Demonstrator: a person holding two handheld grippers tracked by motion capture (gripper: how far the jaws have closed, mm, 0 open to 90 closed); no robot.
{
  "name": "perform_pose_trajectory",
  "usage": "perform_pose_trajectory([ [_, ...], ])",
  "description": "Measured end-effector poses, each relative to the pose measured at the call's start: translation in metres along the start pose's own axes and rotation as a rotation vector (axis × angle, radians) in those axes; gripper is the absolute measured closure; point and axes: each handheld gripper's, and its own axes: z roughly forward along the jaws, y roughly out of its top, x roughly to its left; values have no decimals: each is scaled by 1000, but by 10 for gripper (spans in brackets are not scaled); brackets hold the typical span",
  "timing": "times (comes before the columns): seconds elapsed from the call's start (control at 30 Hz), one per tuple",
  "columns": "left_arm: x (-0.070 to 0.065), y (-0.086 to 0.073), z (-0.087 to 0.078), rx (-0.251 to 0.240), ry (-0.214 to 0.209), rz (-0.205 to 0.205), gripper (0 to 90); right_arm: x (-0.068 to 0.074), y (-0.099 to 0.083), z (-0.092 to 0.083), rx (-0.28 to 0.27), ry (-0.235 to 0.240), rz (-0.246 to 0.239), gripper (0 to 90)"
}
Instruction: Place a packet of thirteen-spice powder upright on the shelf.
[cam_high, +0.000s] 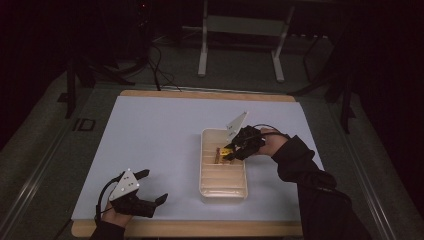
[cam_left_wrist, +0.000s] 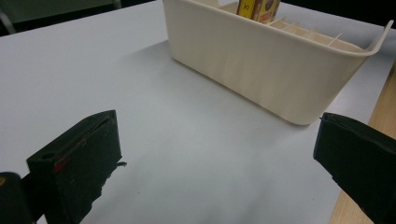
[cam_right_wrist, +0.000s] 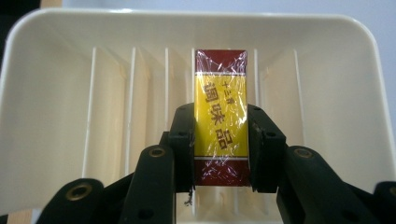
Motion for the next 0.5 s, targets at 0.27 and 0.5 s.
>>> perform_pose_trajectory([
  [0.27,0,0,0,1,0,1,9,0,2,0,9,-11,7,634],
  [0.5,0,0,0,1,-1,0,10,1,0,-10,-26,-41,23,533],
])
